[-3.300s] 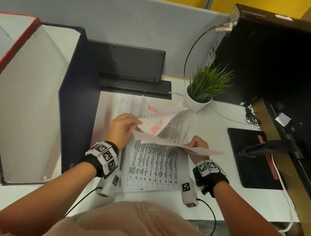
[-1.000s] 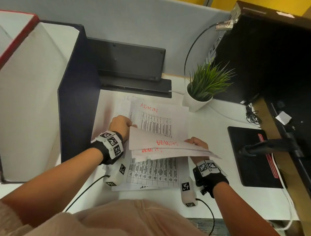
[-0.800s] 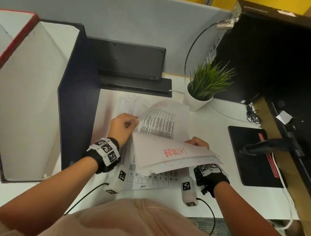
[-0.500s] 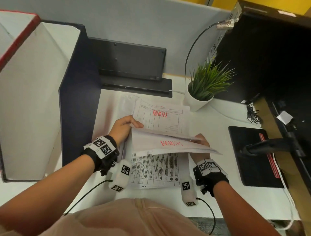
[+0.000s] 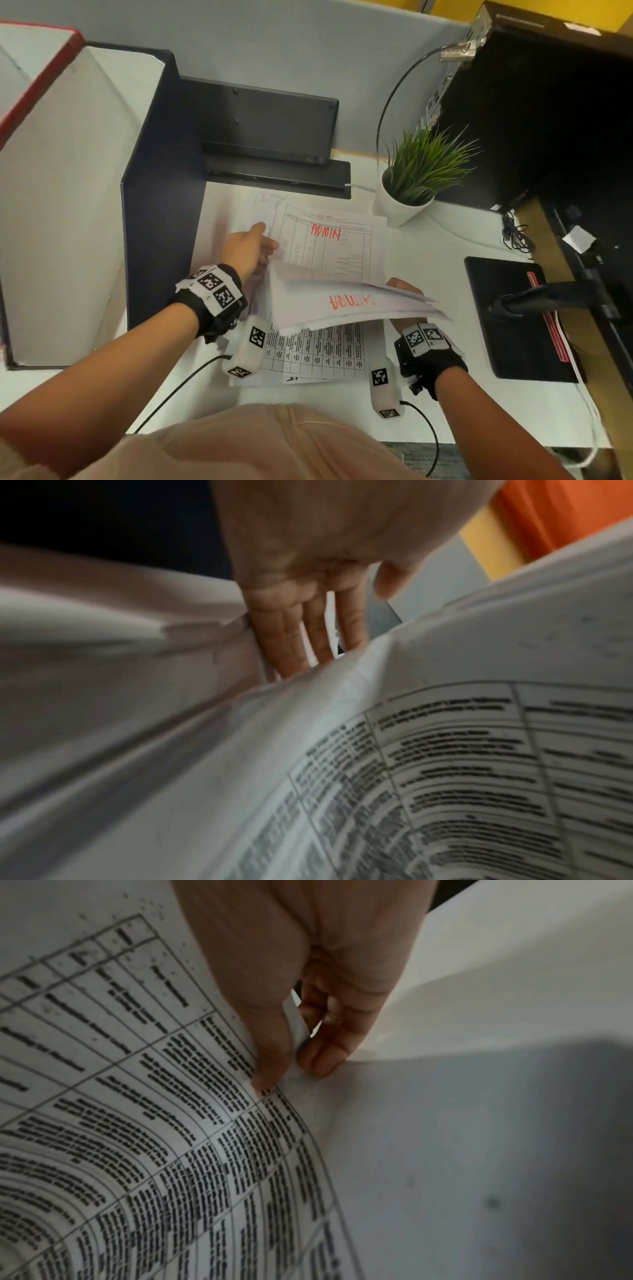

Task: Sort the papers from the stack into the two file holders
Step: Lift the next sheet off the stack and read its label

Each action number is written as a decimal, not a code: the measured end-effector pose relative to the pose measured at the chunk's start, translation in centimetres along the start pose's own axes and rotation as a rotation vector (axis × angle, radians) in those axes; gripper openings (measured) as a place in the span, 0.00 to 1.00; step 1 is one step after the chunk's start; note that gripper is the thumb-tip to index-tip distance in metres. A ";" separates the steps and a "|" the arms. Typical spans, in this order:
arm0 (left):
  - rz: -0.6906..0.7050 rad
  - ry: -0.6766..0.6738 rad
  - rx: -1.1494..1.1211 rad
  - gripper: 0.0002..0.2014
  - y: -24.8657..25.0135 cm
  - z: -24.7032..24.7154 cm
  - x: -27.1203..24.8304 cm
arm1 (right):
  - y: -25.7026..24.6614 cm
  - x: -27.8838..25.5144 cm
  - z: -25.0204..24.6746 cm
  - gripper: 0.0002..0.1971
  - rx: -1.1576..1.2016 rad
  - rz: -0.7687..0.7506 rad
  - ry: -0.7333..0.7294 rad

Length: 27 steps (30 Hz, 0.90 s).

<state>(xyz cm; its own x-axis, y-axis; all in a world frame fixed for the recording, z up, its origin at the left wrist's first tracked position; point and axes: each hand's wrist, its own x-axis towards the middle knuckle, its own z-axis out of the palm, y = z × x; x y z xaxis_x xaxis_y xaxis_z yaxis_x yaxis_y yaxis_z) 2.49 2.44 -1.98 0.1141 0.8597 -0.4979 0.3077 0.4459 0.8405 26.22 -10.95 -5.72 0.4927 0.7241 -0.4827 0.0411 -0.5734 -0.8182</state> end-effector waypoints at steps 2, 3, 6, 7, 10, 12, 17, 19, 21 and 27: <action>0.027 0.030 0.250 0.13 0.2 -0.2 0.9 | -0.1 -0.5 0.2 0.21 0.037 -0.085 0.048; 0.028 0.013 0.353 0.11 0.2 -0.2 1.3 | -0.1 -0.6 0.3 0.21 0.085 -0.083 0.053; 0.030 -0.021 0.497 0.12 0.2 0.0 1.7 | -0.1 -0.6 0.3 0.21 0.015 -0.102 0.065; 0.045 -0.015 0.483 0.12 0.2 0.2 1.7 | -0.4 -0.6 0.3 0.21 -0.009 -0.074 0.056; 0.096 0.040 0.434 0.13 -0.2 0.4 1.7 | -0.3 -0.7 0.3 0.20 -0.078 -0.096 0.053; 0.136 0.027 0.456 0.11 -0.4 0.4 1.8 | -0.2 -1.0 0.3 0.20 -0.064 -0.150 0.069; 0.318 -0.002 0.517 0.11 -1.0 0.5 1.4 | 0.1 -1.0 0.1 0.17 -0.043 -0.208 0.086; 0.485 0.071 0.433 0.05 -1.4 0.5 0.6 | 0.2 -1.2 0.1 0.13 0.052 -0.185 0.081; 0.600 0.060 0.301 0.09 -2.0 0.5 0.2 | 0.4 -1.4 0.0 0.13 0.186 -0.150 0.055; 0.351 -0.055 -0.028 0.17 -2.3 0.4 0.1 | 0.2 -1.8 0.1 0.08 0.159 -0.113 0.064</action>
<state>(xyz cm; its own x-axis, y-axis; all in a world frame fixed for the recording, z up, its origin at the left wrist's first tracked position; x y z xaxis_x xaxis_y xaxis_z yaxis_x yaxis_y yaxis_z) 2.20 1.39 -4.07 0.2592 0.9474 -0.1877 0.2146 0.1330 0.9676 25.25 -12.35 -4.98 0.5469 0.7519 -0.3682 -0.0361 -0.4182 -0.9076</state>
